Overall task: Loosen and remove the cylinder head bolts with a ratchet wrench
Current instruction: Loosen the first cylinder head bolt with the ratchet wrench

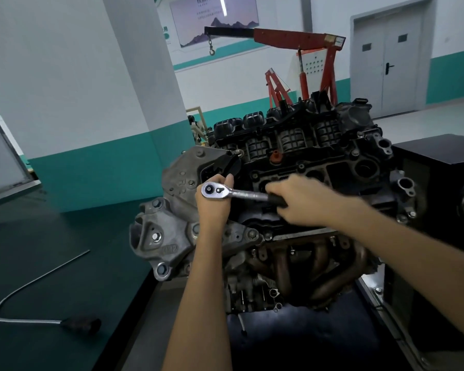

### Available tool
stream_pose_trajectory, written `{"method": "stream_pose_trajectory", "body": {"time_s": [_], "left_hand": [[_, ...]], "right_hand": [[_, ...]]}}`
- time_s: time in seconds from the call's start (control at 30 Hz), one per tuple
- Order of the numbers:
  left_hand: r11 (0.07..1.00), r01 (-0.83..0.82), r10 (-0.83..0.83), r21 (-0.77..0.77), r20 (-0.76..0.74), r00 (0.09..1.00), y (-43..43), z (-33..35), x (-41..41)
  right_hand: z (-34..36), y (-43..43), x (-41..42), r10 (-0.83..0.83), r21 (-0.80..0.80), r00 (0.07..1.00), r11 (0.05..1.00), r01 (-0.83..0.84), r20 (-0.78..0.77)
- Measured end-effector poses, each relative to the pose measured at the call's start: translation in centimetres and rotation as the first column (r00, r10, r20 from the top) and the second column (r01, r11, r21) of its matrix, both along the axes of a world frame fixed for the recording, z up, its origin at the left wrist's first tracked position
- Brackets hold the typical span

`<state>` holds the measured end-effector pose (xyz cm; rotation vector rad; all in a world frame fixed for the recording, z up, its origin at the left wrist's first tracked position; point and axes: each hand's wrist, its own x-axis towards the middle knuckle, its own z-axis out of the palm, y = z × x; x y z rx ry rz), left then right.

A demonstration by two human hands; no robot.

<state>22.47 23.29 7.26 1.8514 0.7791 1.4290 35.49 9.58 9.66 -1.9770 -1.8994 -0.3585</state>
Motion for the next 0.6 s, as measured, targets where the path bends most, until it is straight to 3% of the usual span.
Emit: {"method": "stream_pose_trajectory", "body": {"time_s": [0.07, 0.13, 0.2, 0.27, 0.33, 0.47, 0.53, 0.6], "left_hand": [[1.0, -0.024, 0.024, -0.005, 0.013, 1.0, 0.0, 0.0, 0.3], [0.998, -0.065, 0.065, 0.001, 0.007, 0.998, 0.0, 0.0, 0.4], [0.994, -0.102, 0.102, 0.026, -0.012, 0.995, -0.1, 0.0, 0.3], [0.995, -0.094, 0.094, 0.029, 0.002, 0.996, -0.1, 0.0, 0.2], [0.997, -0.067, 0.067, 0.024, -0.004, 0.998, -0.1, 0.0, 0.1], [0.998, 0.043, -0.041, 0.039, -0.043, 0.998, -0.1, 0.0, -0.2], [0.997, 0.071, -0.069, 0.034, -0.06, 0.996, -0.1, 0.1, -0.3], [0.997, 0.076, -0.076, -0.002, -0.048, 0.996, -0.2, 0.3, -0.3]], "right_hand": [[-4.1, -0.7, -2.5, 0.017, 0.021, 0.95, 1.0, -0.011, -0.312], [-7.0, -0.4, -6.0, 0.082, 0.069, 0.816, 0.996, -0.052, -0.573], [-8.9, 0.5, -9.4, 0.12, 0.127, 0.698, 0.991, -0.042, -0.706], [-9.6, 1.0, -10.9, 0.135, 0.158, 0.639, 0.987, -0.023, -0.757], [-9.4, 0.9, -9.9, 0.138, 0.155, 0.674, 0.987, -0.036, -0.726], [-6.2, -0.1, -4.2, 0.119, 0.041, 0.863, 0.993, -0.114, -0.491], [-3.1, -0.1, -1.1, 0.064, -0.049, 0.966, 0.996, -0.079, -0.252], [0.3, 0.4, 1.1, 0.033, -0.082, 0.999, 0.996, -0.031, 0.034]]}}
